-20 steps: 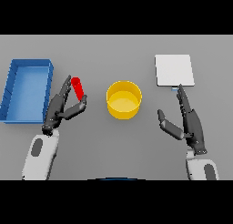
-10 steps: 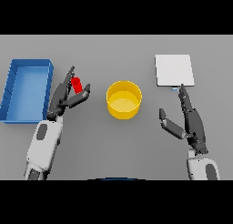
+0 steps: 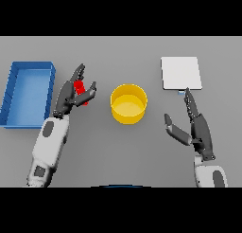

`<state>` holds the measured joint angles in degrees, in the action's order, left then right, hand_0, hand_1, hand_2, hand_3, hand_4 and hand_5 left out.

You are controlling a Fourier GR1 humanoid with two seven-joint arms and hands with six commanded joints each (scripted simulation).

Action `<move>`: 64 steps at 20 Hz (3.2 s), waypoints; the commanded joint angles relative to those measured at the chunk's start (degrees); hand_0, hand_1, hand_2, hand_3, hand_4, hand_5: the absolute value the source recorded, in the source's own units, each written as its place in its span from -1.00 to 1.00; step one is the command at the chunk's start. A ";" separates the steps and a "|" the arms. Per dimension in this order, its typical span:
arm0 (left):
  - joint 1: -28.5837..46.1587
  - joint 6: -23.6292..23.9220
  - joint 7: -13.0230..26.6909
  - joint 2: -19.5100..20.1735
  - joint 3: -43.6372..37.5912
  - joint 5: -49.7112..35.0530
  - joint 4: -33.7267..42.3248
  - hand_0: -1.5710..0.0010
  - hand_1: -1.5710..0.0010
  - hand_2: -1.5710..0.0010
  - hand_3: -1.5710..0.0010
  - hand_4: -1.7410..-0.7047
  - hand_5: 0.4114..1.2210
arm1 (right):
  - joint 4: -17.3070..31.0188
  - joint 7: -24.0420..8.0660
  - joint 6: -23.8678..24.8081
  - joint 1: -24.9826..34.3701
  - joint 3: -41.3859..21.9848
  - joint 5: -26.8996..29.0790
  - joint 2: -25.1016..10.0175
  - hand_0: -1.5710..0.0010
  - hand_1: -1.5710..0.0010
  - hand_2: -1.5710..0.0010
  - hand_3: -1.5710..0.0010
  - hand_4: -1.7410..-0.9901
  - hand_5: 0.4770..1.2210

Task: Pick up the red beaker and tilt it to pour out 1 green nut into yellow bowl. Pick up the yellow bowl and place it on the metallic measuring scale.

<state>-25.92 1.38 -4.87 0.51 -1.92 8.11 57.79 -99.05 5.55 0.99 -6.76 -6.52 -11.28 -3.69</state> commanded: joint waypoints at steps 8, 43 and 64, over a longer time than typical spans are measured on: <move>-1.81 4.75 -0.73 -2.28 -0.76 2.79 -2.64 -0.63 -0.64 -0.64 -0.64 -0.43 0.78 | 0.90 -0.69 -0.04 1.13 0.92 0.92 -0.17 1.00 1.00 1.00 1.00 0.19 -0.45; -26.94 -8.89 6.57 17.60 41.47 40.38 -2.99 -1.00 -1.00 -1.00 -1.00 -0.75 0.96 | -0.11 0.52 0.96 0.08 -1.02 -2.34 0.53 1.00 1.00 1.00 1.00 0.29 -0.41; -46.65 -17.45 0.76 13.92 71.96 57.83 -13.49 -1.00 -1.00 -1.00 -1.00 -0.99 1.00 | -0.08 -0.08 3.11 -0.15 -1.07 -4.09 1.46 1.00 1.00 1.00 1.00 0.54 -0.60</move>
<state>-72.57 -16.13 -4.11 14.41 70.04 65.81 44.32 -99.14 5.38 4.09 -6.90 -7.59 -15.37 -2.22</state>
